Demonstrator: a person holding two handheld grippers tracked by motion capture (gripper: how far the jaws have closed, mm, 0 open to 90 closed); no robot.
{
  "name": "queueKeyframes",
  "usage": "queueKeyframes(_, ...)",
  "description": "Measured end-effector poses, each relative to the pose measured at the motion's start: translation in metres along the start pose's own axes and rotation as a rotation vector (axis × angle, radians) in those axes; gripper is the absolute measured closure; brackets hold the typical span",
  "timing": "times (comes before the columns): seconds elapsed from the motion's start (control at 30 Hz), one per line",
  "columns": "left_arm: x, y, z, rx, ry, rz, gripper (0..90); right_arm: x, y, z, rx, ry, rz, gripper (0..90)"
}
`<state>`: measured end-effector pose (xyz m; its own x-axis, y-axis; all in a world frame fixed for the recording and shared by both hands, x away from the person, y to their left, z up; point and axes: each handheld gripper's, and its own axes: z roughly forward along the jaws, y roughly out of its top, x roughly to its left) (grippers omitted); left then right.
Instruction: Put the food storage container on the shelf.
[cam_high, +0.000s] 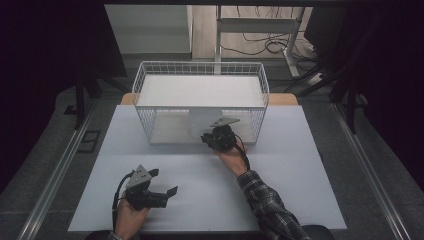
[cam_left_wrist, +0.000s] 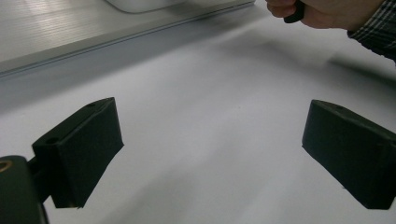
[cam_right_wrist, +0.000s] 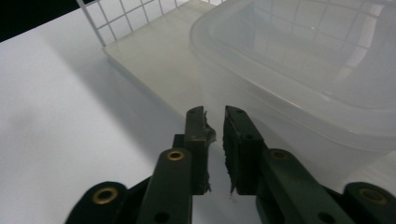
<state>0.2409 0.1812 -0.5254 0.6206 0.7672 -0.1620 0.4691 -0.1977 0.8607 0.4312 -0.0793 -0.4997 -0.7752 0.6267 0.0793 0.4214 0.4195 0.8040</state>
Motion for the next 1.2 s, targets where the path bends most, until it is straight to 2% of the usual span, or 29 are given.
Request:
queueKeyframes(0.2, 0.001, 0.0, -0.001, -0.014, -0.007, -0.012, 4.2, 0.006, 0.002, -0.006, -0.002, 0.005, -0.009, 71.3)
queueKeyframes(0.53, 0.001, 0.0, -0.001, -0.008, -0.005, -0.015, 4.2, 0.012, 0.001, -0.015, -0.002, 0.012, -0.014, 61.0)
queueKeyframes(0.73, 0.001, 0.0, 0.0, -0.005, -0.009, -0.017, 4.1, 0.016, -0.003, -0.02, 0.011, 0.028, -0.01, 48.7)
queueKeyframes(0.9, 0.001, 0.0, 0.0, 0.003, -0.001, -0.012, 4.0, 0.018, -0.007, -0.026, 0.011, 0.036, -0.028, 42.1)
queueKeyframes(1.2, 0.001, -0.001, 0.001, 0.013, 0.002, -0.006, 4.0, 0.021, -0.014, -0.04, 0.015, 0.046, -0.021, 28.3)
